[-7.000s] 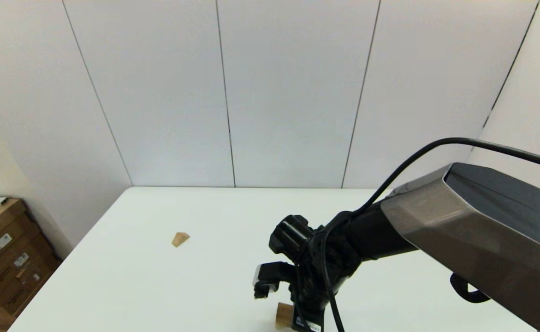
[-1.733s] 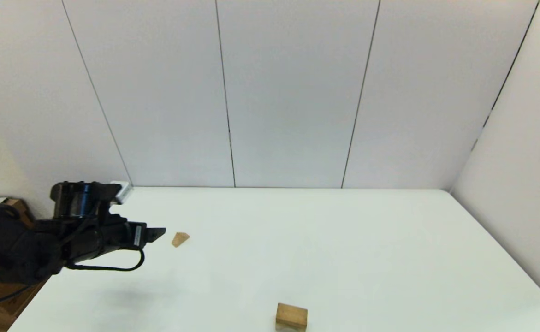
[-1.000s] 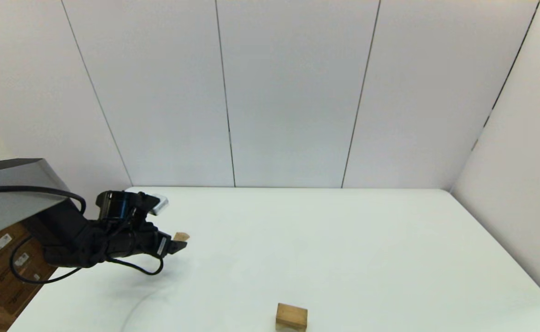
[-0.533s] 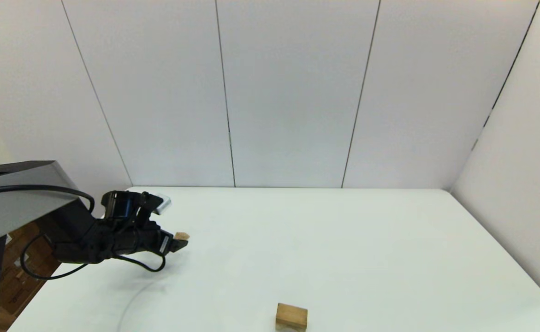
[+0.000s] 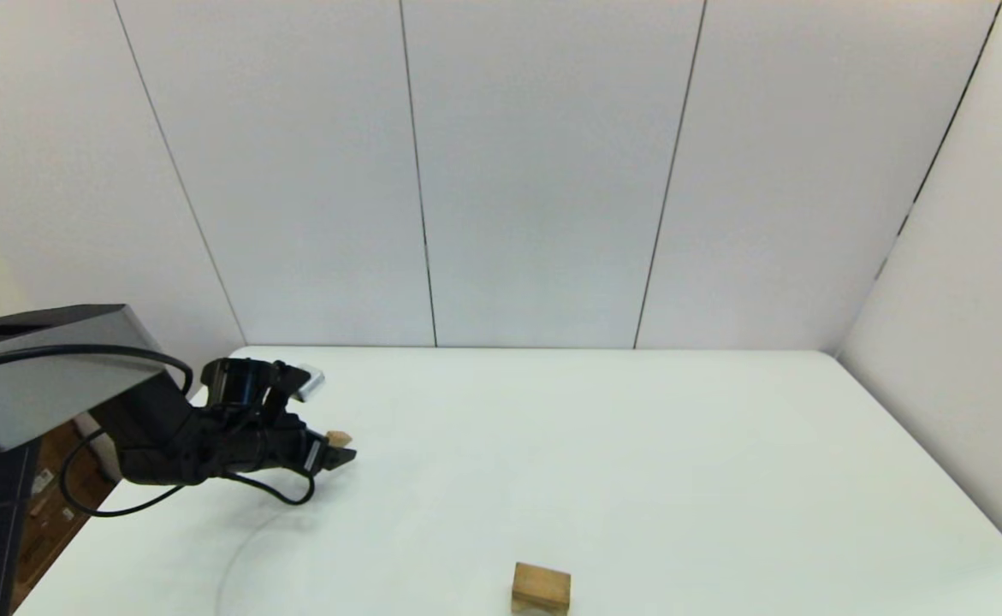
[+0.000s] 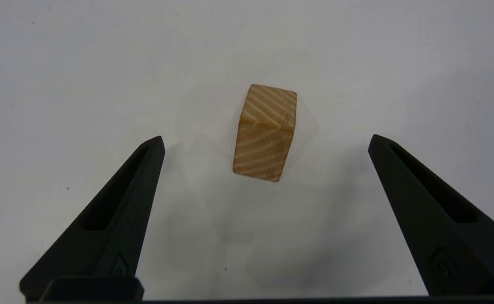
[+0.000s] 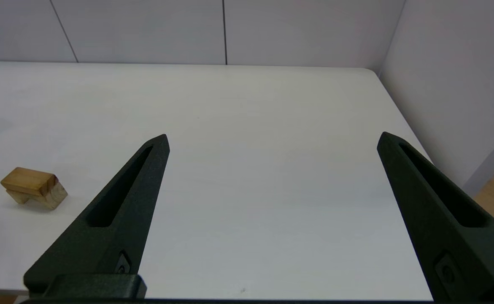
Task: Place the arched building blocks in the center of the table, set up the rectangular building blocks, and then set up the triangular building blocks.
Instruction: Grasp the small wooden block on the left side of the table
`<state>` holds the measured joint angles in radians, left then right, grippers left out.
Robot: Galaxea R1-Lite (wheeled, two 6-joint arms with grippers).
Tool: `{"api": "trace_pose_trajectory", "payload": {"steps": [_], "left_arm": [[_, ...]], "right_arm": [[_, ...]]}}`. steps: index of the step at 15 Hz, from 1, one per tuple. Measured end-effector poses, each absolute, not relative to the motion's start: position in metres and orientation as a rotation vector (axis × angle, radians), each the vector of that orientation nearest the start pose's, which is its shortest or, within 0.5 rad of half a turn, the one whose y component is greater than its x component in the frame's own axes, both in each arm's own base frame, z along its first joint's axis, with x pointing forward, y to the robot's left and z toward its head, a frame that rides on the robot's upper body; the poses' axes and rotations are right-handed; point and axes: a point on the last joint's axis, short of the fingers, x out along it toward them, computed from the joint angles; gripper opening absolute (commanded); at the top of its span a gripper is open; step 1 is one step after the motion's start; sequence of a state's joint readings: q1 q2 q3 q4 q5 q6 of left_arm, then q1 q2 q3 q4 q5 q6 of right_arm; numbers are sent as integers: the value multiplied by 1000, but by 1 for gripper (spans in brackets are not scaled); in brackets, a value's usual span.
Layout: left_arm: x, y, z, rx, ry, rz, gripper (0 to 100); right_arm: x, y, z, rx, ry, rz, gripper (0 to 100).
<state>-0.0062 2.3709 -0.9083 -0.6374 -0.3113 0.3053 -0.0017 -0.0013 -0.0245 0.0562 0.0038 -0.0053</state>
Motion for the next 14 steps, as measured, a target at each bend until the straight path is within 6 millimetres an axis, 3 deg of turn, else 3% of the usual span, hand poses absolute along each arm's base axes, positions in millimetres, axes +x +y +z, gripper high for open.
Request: {"api": "trace_pose_trajectory", "payload": {"steps": [14], "left_arm": [[390, -10, -39, 162, 744, -440, 100]], "right_arm": [[-25, 0, 76, -6, 30, 3, 100]]}}
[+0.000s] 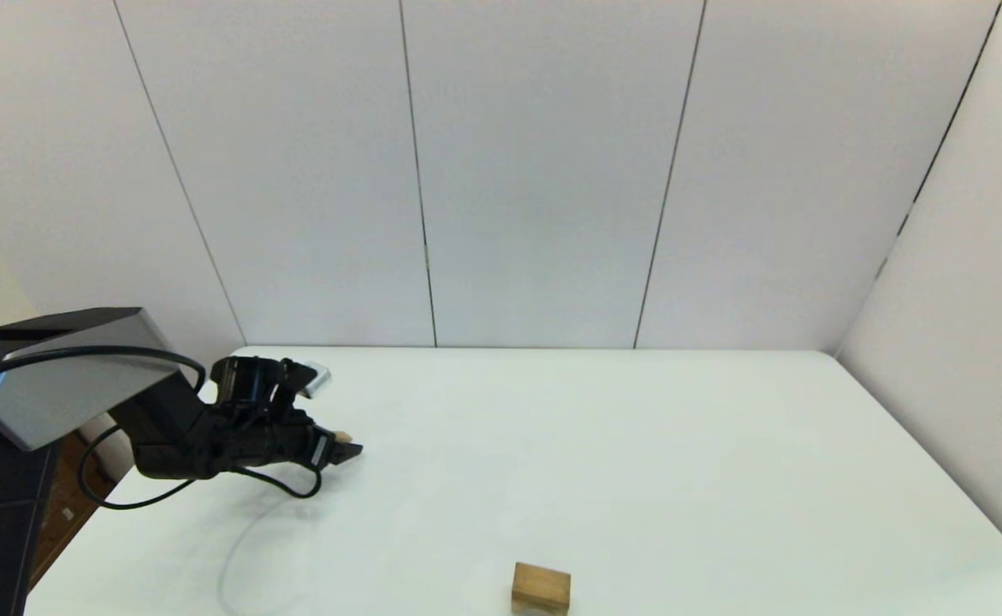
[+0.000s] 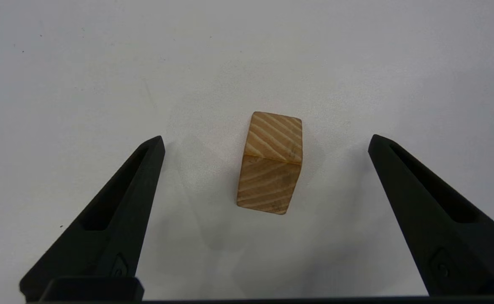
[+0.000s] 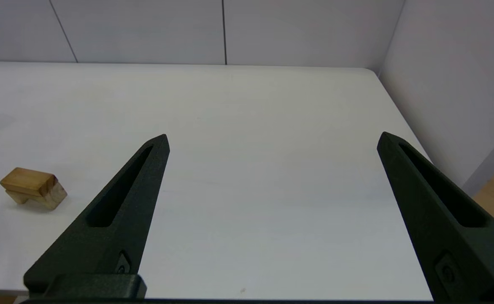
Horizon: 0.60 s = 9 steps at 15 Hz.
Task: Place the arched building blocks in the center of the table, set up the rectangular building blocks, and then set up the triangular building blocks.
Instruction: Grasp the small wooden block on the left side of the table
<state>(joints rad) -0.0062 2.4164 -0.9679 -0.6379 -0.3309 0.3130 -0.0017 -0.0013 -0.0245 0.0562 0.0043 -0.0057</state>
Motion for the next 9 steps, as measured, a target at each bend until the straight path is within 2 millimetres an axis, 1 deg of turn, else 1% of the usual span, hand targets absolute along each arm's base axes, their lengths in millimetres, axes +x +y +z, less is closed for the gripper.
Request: {"api": "trace_pose_trajectory", "payload": {"steps": [1, 9], "left_arm": [[390, -10, -39, 162, 745, -440, 0], [392, -10, -43, 161, 750, -440, 0]], "right_arm": [[-25, 0, 76, -6, 30, 3, 100], [-25, 0, 76, -6, 30, 2, 100]]}}
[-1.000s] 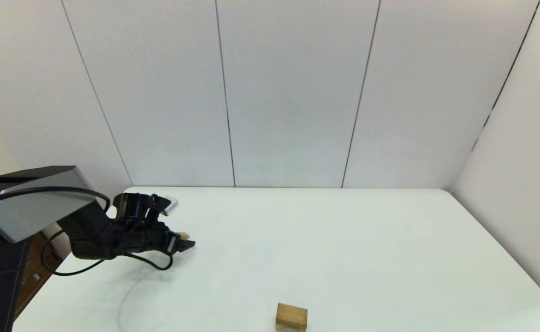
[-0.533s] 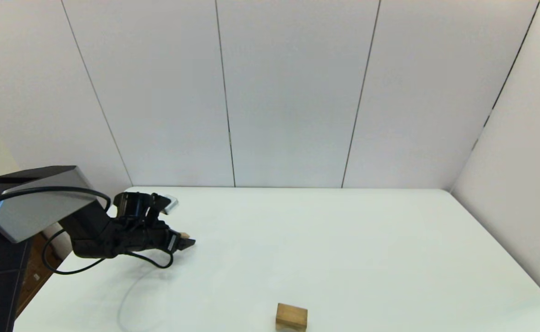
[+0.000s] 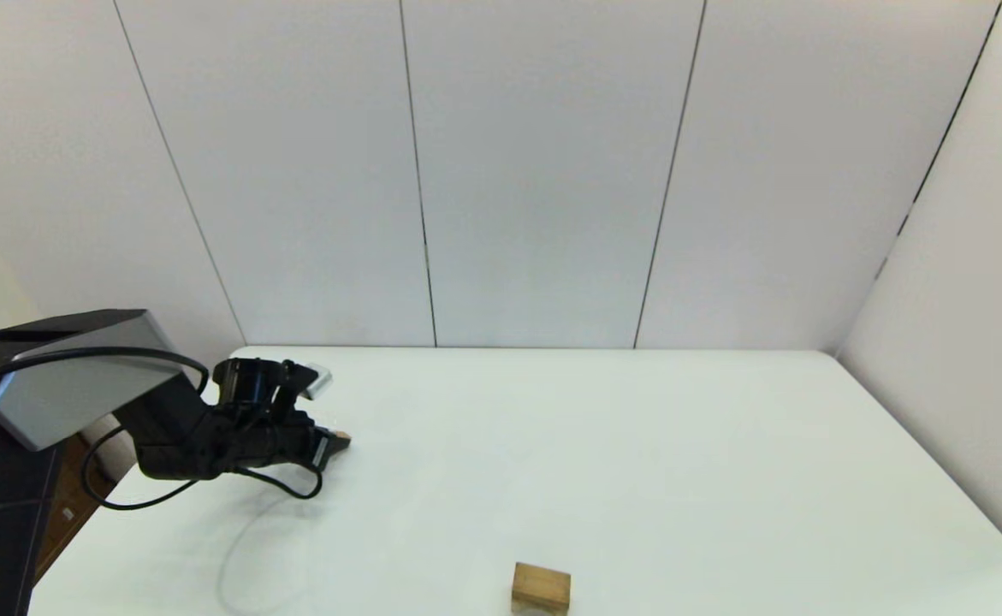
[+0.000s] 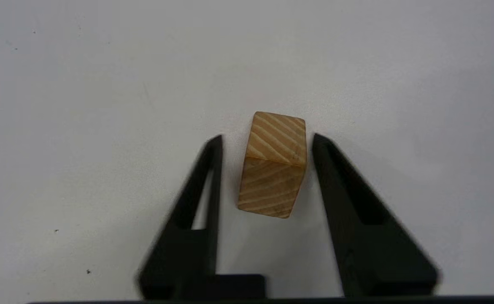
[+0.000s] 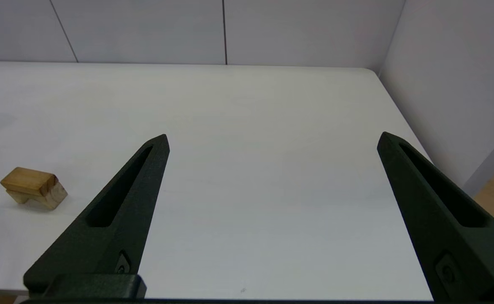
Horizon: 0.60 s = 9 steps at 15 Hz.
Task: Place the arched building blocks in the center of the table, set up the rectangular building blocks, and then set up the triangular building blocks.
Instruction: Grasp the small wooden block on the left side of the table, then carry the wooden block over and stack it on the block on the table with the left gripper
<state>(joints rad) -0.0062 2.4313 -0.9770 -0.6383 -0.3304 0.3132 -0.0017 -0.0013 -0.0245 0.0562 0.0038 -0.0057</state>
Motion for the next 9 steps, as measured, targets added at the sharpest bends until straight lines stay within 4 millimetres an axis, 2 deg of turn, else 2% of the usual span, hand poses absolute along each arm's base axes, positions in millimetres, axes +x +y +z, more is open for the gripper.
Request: {"api": "trace_pose_trajectory", "payload": {"steps": [6, 9], "left_arm": [[393, -9, -40, 162, 742, -437, 0], [402, -10, -13, 177, 688, -428, 0]], "right_arm": [[-25, 0, 76, -5, 30, 2, 100], [-25, 0, 76, -6, 30, 3, 100]]}}
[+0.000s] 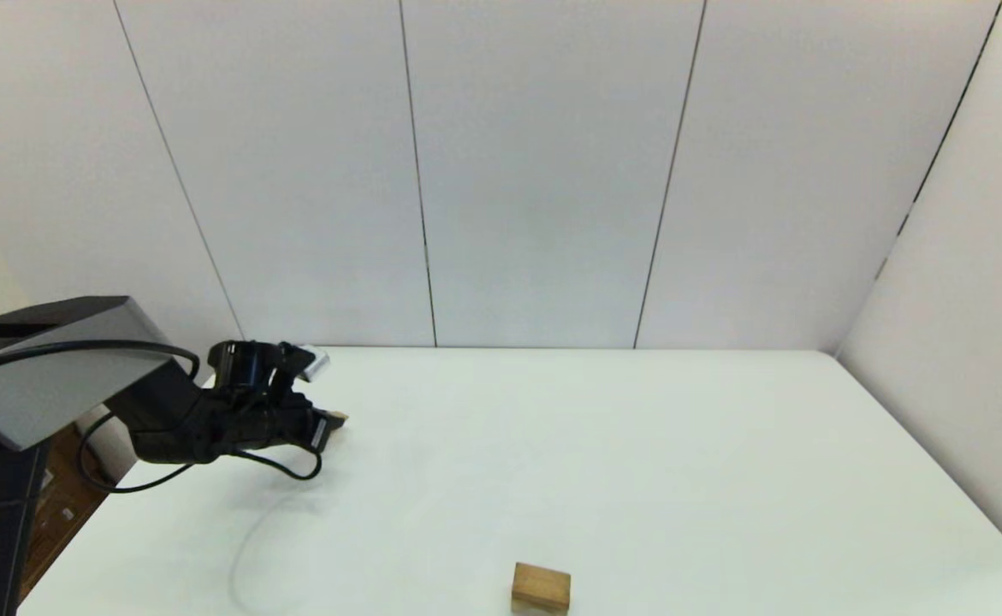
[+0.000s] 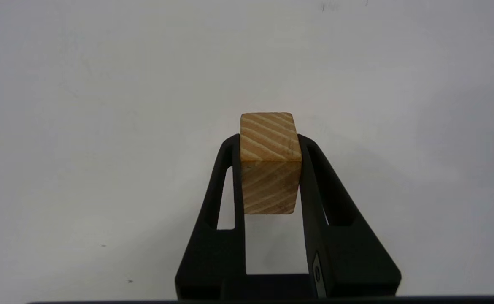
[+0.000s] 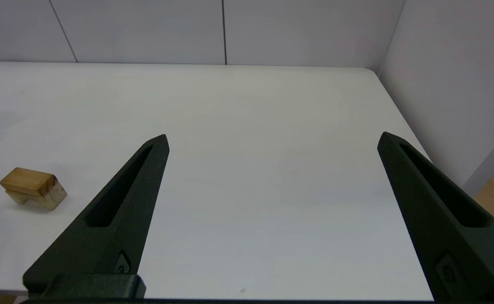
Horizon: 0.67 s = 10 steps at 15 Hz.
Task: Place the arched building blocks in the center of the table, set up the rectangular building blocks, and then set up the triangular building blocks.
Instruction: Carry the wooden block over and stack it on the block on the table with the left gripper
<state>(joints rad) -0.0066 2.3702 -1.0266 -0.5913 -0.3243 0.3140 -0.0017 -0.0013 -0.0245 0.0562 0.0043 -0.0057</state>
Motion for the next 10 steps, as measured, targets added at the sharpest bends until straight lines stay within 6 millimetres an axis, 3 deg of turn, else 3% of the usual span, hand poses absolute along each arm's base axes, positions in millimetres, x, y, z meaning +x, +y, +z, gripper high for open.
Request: {"api": "trace_pose_trajectory", "payload": {"steps": [2, 4, 7, 10], "left_arm": [[403, -16, 17, 182, 689, -444, 0], [398, -35, 51, 193, 707, -494, 0], [372, -90, 84, 242, 768, -648, 0], [337, -157, 96, 333, 794, -854, 0]], "right_arm": [[-25, 0, 76, -6, 30, 3, 100], [-25, 0, 76, -5, 30, 3, 100], [-25, 0, 76, -6, 31, 2, 100], [-25, 0, 76, -5, 30, 2, 100]]}}
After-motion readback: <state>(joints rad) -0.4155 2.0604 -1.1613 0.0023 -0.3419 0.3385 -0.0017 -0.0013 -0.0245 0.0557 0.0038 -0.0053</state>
